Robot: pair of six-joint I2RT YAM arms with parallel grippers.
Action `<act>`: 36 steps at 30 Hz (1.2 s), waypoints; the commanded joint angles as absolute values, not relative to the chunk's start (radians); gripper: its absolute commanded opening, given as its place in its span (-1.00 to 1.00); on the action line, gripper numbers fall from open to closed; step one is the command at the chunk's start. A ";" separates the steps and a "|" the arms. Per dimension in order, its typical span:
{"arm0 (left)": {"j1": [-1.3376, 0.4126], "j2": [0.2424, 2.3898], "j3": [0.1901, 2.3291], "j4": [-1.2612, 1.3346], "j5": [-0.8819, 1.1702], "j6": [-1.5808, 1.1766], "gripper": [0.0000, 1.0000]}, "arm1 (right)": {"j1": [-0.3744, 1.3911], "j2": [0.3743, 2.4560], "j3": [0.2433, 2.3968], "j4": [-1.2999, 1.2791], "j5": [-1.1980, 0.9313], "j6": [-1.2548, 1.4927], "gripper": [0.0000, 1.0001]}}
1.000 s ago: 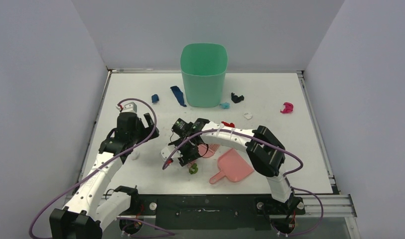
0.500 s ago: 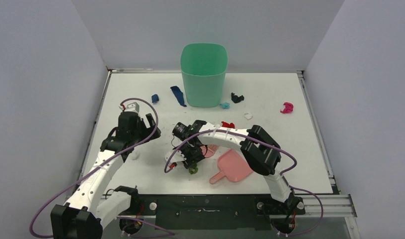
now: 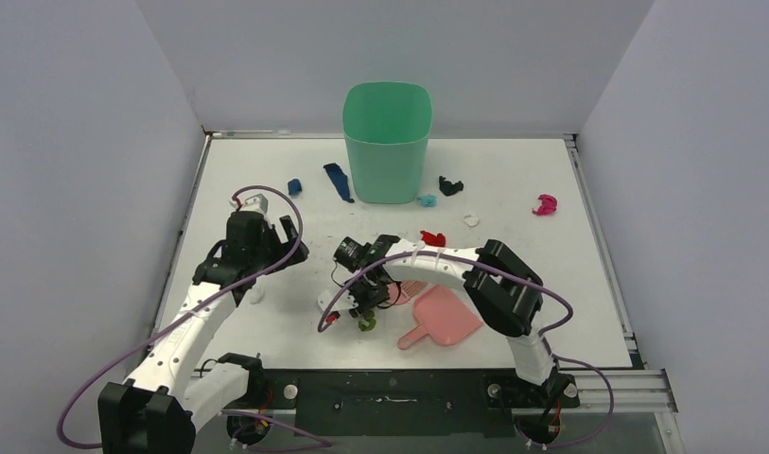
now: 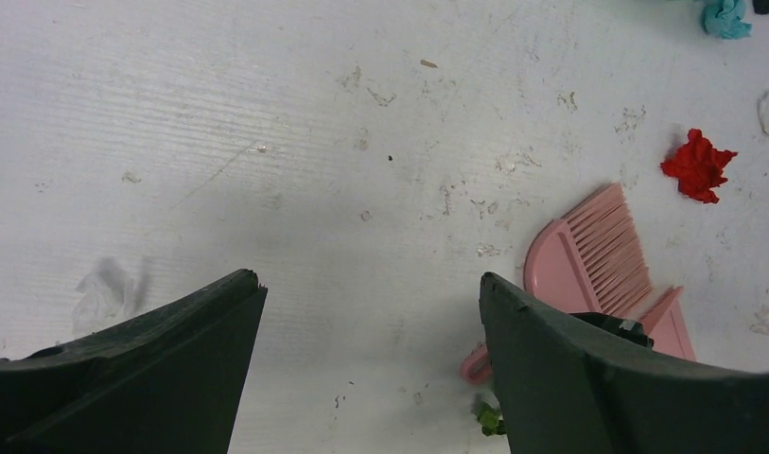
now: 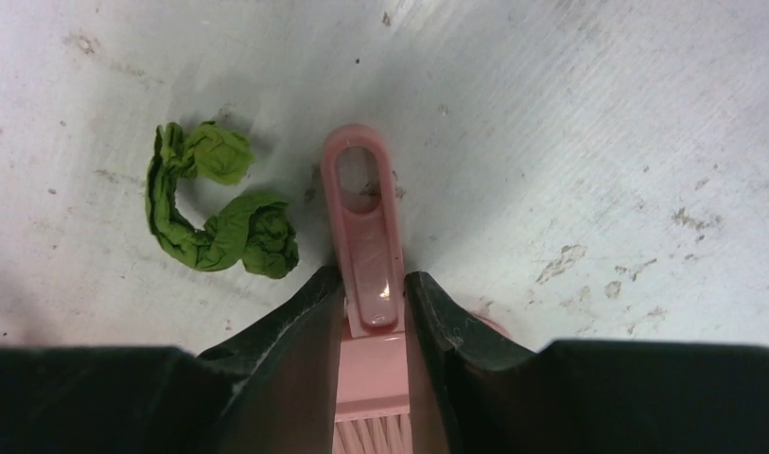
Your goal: Sweep away the paper scraps from the table
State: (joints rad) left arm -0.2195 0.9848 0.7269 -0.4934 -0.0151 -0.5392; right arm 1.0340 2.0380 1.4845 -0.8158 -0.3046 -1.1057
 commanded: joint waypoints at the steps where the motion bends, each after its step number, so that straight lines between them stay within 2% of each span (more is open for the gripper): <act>1: -0.214 0.975 0.721 -0.411 0.047 -0.538 0.66 | 1.005 1.885 1.372 -0.632 -0.303 -1.037 -0.89; 4: -0.220 0.969 0.716 -0.389 0.085 -0.528 0.62 | 0.974 1.794 1.319 -0.533 -0.311 -0.979 -0.89; 9: -0.239 0.908 0.683 -0.268 0.273 -0.543 0.48 | 0.927 1.738 1.332 -0.507 -0.366 -0.897 -0.89; 15: -0.310 0.768 0.617 -0.187 0.326 -0.661 0.34 | 0.912 1.689 1.332 -0.441 -0.379 -0.791 -0.89; 19: -0.401 0.746 0.591 -0.184 0.291 -0.719 0.23 | 0.903 1.662 1.317 -0.404 -0.393 -0.735 -0.89; 26: -0.581 0.835 0.624 -0.158 0.187 -0.746 0.09 | 0.899 1.600 1.273 -0.355 -0.439 -0.676 -0.89; 36: -0.630 0.914 0.650 -0.093 0.141 -0.786 -0.06 | 0.893 1.501 1.209 -0.360 -0.479 -0.677 -0.89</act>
